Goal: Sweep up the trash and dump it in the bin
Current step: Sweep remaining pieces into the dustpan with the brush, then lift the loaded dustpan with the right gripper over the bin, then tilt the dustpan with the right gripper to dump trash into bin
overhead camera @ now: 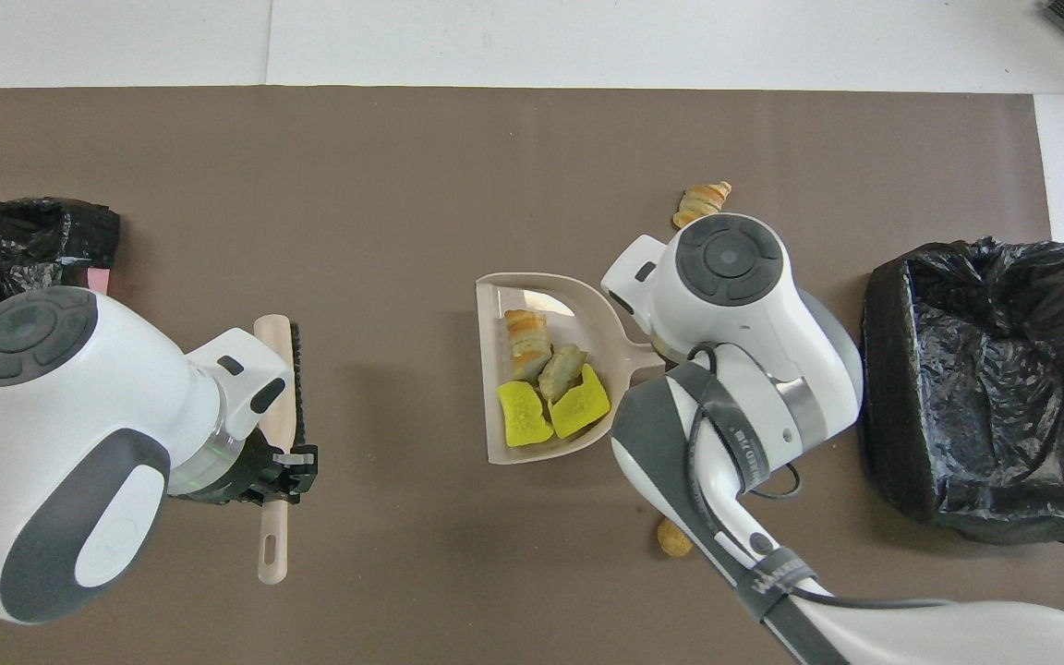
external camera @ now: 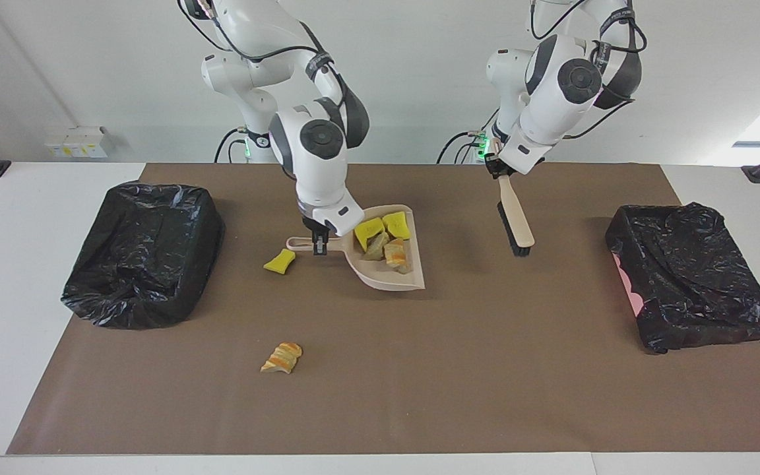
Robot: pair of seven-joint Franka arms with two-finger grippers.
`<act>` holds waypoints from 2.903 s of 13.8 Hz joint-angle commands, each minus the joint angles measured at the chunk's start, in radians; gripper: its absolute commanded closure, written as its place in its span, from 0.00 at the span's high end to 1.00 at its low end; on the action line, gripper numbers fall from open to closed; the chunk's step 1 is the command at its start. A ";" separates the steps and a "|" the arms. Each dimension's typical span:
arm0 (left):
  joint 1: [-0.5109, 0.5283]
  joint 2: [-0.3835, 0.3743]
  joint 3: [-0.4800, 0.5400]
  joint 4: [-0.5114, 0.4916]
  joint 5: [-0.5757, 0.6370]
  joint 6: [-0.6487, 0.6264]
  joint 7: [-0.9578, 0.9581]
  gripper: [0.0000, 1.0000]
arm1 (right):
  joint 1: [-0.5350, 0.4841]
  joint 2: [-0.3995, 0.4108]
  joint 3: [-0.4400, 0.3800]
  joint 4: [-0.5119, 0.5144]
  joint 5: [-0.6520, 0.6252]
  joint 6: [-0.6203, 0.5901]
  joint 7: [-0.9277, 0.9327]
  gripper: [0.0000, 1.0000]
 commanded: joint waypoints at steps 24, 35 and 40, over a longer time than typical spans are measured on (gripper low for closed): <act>-0.527 0.104 -0.014 -0.271 -0.180 0.560 -0.366 0.00 | -0.765 -0.131 -0.007 0.018 -0.250 -0.036 -0.777 0.00; -0.527 0.151 -0.014 -0.272 -0.180 0.603 -0.403 0.00 | -0.656 -0.271 -0.004 -0.200 -0.753 0.101 -0.392 0.00; -0.513 0.157 -0.008 -0.259 -0.180 0.580 -0.399 1.00 | -0.654 -0.407 -0.004 -0.305 -0.810 0.133 -0.412 0.00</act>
